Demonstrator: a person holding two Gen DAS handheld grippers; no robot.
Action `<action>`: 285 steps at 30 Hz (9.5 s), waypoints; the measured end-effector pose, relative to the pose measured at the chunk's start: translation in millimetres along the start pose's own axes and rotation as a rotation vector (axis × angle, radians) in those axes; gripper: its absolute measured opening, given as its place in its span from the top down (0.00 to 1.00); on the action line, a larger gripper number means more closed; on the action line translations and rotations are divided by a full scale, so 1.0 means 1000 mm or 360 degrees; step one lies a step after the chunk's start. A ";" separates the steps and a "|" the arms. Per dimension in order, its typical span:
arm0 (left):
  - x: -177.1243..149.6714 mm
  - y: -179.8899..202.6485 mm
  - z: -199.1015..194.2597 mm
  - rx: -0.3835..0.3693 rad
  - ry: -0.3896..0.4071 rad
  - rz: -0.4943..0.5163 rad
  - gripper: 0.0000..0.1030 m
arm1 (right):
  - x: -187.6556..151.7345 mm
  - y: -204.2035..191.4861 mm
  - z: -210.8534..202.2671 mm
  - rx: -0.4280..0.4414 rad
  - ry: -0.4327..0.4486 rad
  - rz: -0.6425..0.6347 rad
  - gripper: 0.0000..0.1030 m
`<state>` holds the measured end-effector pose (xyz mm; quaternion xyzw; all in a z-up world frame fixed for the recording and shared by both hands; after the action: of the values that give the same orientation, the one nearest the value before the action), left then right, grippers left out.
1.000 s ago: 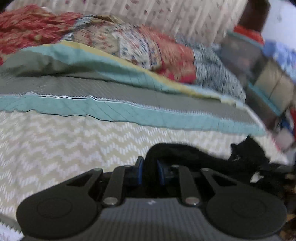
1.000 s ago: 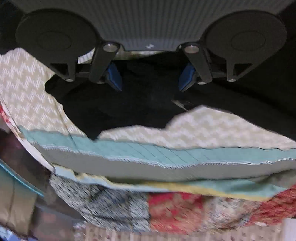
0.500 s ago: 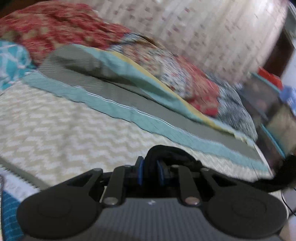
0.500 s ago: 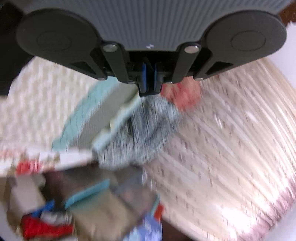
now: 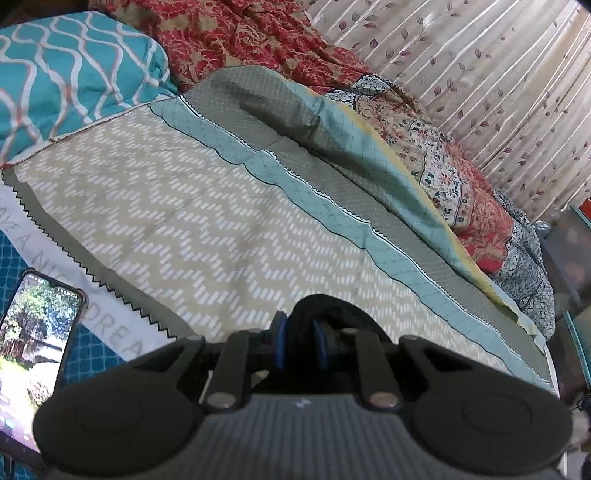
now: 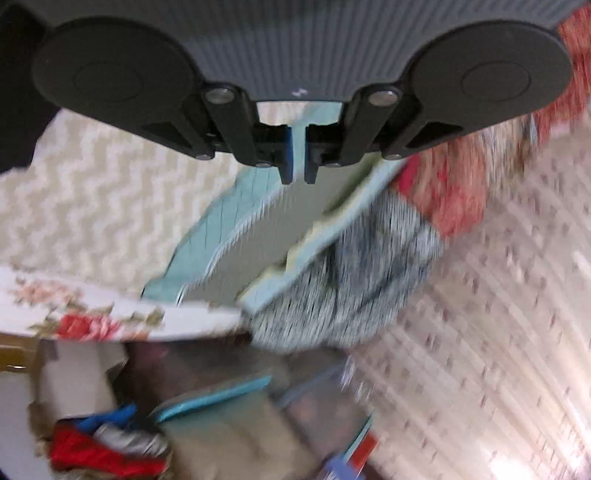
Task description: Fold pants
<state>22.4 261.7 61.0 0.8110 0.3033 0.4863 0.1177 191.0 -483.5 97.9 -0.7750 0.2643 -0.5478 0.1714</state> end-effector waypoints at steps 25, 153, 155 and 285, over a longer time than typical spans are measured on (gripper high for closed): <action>0.010 0.005 0.003 -0.0061 0.0027 -0.0078 0.85 | 0.012 0.051 -0.043 0.0146 0.0071 0.0800 0.94; -0.066 0.177 0.075 -0.0013 0.0034 0.1670 0.90 | -0.018 -0.016 0.191 -0.0495 -0.0184 -0.0038 0.96; -0.061 0.181 0.052 -0.0041 0.0095 0.1645 0.90 | -0.004 -0.011 0.158 -0.0424 -0.0135 0.0031 0.96; -0.076 0.018 -0.027 -0.0154 -0.0339 0.0280 0.00 | -0.254 -0.029 -0.177 0.0241 -0.0785 0.0400 0.69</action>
<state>-19.9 198.4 29.0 0.8748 0.1931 0.4200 0.1449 -34.8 -304.2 -18.9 -0.8310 0.2671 -0.3353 0.3545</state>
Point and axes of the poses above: each gripper's, at about its wrist camera, not at the fingertips, and z roughly the way its jaws point, y to its right, x to its top, the point moved 2 cm from there along z, roughly the way its jaws point, and after that the axes turned 11 degrees about y, right-handed, at the moved point
